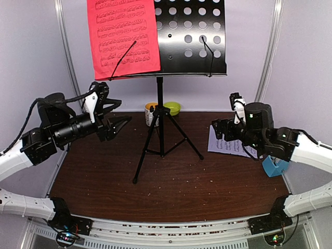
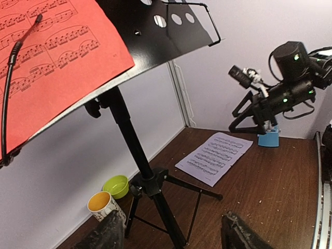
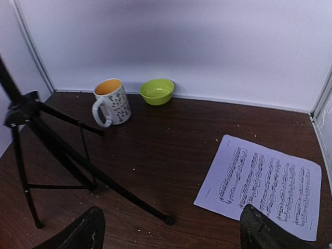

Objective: Set up the instrument practice props

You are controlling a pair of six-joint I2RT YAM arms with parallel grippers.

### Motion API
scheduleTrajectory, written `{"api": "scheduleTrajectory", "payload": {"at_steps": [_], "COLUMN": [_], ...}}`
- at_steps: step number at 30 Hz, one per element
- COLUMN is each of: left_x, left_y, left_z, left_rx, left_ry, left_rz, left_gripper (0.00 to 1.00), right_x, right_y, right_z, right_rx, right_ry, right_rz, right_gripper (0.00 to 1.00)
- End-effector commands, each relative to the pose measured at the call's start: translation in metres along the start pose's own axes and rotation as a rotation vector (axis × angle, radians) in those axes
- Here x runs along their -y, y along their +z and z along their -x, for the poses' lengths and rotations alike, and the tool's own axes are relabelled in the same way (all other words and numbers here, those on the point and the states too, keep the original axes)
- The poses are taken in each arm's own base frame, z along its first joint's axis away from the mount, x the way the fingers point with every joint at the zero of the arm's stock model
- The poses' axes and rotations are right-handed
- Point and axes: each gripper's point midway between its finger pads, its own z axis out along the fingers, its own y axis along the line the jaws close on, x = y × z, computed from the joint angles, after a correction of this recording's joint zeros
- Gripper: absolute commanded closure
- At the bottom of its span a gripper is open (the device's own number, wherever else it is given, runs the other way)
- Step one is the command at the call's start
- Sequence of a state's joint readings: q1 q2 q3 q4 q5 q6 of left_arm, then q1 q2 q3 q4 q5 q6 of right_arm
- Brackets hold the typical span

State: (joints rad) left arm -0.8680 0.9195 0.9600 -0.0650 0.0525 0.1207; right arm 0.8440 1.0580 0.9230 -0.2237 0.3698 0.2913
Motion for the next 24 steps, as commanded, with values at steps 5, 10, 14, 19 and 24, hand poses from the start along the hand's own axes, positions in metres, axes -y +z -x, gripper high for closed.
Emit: {"api": "scheduleTrajectory", "payload": {"at_steps": [5,10,14,19,24], "left_x": [0.008,0.011,0.012,0.012,0.008], "left_y": [0.009,0.009,0.011,0.013,0.012], "left_z": [0.008,0.008,0.006,0.009,0.009], "left_rx": [0.05,0.054,0.05,0.052,0.05], "left_ry": [-0.027,-0.034,-0.035,-0.035,-0.032], "left_rz": [-0.008,-0.016,-0.016,-0.018,0.006], "left_gripper": [0.34,0.34,0.34,0.34,0.34], "right_x": [0.053,0.085,0.098,0.119,0.154], "right_y": [0.085,0.125,0.148,0.161,0.15], "right_z": [-0.057,-0.09,-0.103,-0.102,-0.1], "right_rx": [-0.238,-0.357,-0.394,-0.412,-0.371], "right_ry": [0.171,0.263,0.298,0.32,0.396], "right_rz": [-0.067,-0.095,-0.116,-0.214,-0.34], "right_gripper": [0.1,0.11,0.11,0.09,0.06]}}
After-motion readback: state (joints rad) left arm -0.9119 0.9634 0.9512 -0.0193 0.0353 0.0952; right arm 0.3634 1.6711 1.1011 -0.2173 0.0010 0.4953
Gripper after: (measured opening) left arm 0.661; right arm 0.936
